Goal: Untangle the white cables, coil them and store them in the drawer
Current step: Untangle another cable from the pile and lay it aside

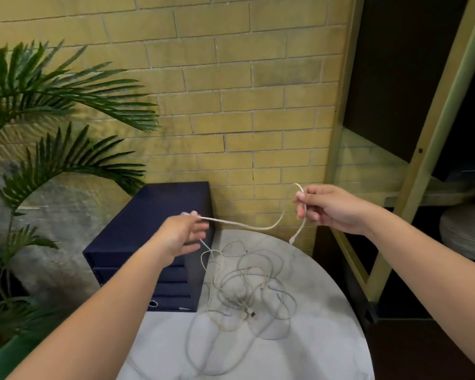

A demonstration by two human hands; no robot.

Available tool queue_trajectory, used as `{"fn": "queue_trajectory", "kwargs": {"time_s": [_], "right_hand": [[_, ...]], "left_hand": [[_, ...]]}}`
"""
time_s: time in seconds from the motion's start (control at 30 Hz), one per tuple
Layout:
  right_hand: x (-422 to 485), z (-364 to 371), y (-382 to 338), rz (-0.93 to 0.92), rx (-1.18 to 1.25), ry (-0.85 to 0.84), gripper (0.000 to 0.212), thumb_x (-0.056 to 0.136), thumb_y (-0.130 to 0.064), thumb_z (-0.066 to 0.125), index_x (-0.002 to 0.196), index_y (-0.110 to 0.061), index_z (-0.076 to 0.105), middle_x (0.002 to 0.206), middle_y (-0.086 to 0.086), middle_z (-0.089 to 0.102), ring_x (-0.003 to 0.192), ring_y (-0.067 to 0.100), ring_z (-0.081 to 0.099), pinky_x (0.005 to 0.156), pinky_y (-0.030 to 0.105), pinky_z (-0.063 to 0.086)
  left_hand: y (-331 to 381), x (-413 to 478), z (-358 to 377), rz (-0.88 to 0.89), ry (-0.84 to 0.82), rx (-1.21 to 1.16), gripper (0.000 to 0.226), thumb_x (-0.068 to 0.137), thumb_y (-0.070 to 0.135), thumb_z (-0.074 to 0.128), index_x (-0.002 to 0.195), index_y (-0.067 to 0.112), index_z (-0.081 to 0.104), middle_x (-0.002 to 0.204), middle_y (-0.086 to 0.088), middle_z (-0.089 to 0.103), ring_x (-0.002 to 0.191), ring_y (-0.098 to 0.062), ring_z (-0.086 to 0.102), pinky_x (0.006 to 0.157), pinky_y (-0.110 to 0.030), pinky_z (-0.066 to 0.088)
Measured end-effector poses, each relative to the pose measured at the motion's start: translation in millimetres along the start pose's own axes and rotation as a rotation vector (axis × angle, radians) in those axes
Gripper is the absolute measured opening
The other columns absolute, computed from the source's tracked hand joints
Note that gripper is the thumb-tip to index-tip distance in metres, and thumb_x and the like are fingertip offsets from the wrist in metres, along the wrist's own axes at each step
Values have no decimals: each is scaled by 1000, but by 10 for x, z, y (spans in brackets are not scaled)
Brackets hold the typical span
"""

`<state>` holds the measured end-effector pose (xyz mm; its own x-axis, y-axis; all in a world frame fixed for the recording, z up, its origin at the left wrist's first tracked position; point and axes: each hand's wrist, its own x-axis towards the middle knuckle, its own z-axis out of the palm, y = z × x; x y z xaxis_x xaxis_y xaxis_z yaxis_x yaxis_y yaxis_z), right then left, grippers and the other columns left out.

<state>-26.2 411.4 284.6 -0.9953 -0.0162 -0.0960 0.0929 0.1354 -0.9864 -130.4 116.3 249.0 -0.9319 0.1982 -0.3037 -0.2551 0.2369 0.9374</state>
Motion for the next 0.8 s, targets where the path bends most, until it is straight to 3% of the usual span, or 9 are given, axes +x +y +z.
{"fn": "queue_trajectory", "kwargs": {"time_s": [0.07,0.13,0.27,0.37,0.43,0.53,0.6,0.67,0.8], "right_hand": [[-26,107,-88,-18,79,-28,15,97,-18,48,98,-6,57,83,10,66,55,9,49,53,20,44],[-49,243,-152,-36,133,-62,14,95,-15,50,96,-4,59,85,10,67,56,8,52,52,18,48],[-36,533,-208,-64,146,-81,13,94,-13,53,92,-5,64,65,-4,63,54,4,50,51,13,45],[13,615,-211,-91,59,23,12,91,-16,60,90,-6,66,65,-3,58,52,4,48,49,13,41],[29,612,-188,-127,-128,148,20,89,-23,64,88,-4,64,66,-1,55,52,6,46,50,16,39],[33,618,-101,-320,-510,386,22,86,-33,66,89,-12,61,76,-5,53,63,4,47,59,19,38],[18,632,-38,-425,-679,333,26,87,-33,65,107,-21,55,101,-8,52,88,4,49,77,18,39],[16,642,27,-405,-715,141,26,91,-28,60,115,-24,52,107,-10,55,99,3,51,86,21,39],[8,658,78,-404,-554,111,4,97,-20,50,98,-22,53,71,-5,51,61,8,48,60,21,42]], "left_hand": [[-30,-85,106,-40,-109,325,40,99,48,42,113,16,60,110,-3,69,90,-16,64,78,-33,50],[-32,-162,258,120,-224,527,42,93,54,50,116,22,63,116,5,67,101,-11,62,85,-29,48],[10,-400,692,466,-452,369,38,92,38,60,126,21,59,122,12,63,113,0,57,93,-15,44],[10,-471,842,502,-410,178,21,101,21,46,97,12,64,81,3,66,81,-8,66,82,-20,48],[5,-484,819,451,-390,80,28,103,17,39,86,13,61,61,5,46,52,-5,49,63,-23,48],[28,-463,714,408,-367,73,30,104,22,37,86,15,60,57,9,32,47,-5,27,47,-18,25],[75,-455,661,403,-364,68,32,104,24,37,85,17,61,56,9,29,47,-5,23,47,-21,18],[129,-461,622,395,-355,73,32,104,25,38,85,18,63,55,9,30,46,-5,23,45,-20,18],[206,-444,488,536,-196,365,17,101,29,45,99,23,61,55,9,50,47,-1,41,50,-20,32]]}}
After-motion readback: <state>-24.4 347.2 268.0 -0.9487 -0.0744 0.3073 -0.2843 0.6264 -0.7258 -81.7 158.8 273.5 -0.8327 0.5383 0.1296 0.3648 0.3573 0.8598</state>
